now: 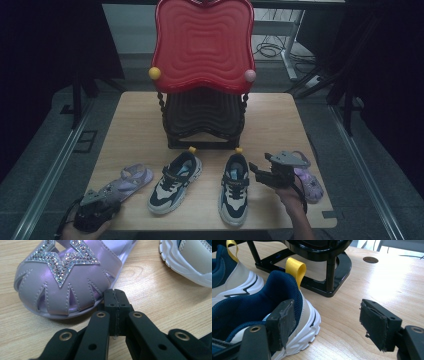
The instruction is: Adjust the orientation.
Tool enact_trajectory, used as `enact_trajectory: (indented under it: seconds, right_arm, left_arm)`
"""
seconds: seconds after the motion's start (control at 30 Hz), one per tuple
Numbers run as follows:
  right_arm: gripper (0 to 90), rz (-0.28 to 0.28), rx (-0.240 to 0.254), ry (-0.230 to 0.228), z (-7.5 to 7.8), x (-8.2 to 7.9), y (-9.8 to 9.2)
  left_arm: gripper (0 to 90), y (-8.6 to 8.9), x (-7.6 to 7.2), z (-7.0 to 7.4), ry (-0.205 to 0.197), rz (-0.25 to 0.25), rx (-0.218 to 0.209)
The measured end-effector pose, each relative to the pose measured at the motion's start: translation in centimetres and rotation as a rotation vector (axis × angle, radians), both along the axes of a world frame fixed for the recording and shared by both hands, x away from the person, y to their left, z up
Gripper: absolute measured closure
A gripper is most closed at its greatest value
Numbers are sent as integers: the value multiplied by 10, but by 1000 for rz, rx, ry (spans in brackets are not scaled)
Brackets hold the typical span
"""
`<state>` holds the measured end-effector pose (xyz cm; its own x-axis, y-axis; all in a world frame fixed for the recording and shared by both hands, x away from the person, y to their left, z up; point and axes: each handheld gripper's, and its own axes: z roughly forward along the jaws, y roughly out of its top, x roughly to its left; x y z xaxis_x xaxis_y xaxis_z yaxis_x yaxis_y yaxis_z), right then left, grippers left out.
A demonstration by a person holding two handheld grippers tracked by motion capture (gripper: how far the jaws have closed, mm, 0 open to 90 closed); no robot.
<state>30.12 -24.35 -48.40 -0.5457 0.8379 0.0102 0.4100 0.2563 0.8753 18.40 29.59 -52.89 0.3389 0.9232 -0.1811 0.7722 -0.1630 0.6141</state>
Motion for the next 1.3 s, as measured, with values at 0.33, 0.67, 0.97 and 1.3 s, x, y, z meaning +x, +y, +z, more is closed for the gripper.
enact_trajectory:
  seconds: [0.33, 0.67, 0.97, 1.3]
  right_arm:
    - [285, -6, -4, 6, -1, 0, -1]
    - [286, -4, -7, 16, -5, 0, 1]
    - [286, -4, -7, 21, -6, 1, 1]
    - [288, -5, -9, 30, -8, 1, 1]
  left_arm:
    - [897, 7, 0, 0, -3, 49, 68]
    - [897, 24, 9, 2, 18, 63, 27]
    - [895, 34, 19, 4, 27, 79, 20]
    - [896, 46, 37, 3, 58, 78, 3]
